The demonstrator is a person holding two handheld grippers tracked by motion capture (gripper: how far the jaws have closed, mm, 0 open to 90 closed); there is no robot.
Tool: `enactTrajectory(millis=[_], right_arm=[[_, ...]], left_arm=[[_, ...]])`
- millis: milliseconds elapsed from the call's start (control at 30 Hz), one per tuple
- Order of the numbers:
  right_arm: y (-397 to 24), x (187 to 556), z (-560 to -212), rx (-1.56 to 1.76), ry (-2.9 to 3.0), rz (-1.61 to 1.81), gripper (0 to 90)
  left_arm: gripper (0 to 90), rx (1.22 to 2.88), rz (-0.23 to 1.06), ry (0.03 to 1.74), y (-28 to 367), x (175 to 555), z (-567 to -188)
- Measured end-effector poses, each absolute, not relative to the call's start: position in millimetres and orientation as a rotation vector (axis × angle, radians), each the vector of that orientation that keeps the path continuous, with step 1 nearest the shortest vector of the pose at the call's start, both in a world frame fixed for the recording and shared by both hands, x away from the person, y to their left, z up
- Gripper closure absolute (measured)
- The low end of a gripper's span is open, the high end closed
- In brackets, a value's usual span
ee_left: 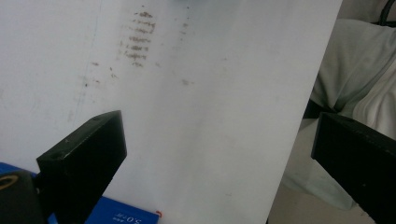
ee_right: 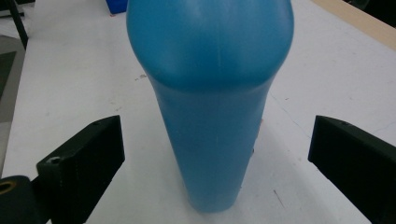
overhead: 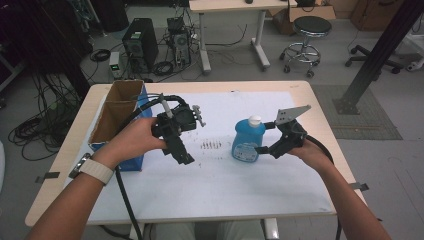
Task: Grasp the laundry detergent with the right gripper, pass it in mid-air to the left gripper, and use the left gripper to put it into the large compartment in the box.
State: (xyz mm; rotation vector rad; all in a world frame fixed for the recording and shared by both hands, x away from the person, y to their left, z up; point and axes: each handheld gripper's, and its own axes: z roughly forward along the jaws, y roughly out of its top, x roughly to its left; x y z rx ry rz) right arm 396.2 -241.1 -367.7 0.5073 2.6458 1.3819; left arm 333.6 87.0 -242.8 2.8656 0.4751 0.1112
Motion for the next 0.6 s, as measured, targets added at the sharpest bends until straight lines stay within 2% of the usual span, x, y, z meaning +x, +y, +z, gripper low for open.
enactTrajectory(millis=[600], right_arm=[[-227.9, 400.0, -380.1, 0.506, 2.626, 1.437, 4.2]], left_arm=[[3.8, 2.865, 0.114, 0.480, 90.1, 333.1, -242.0]])
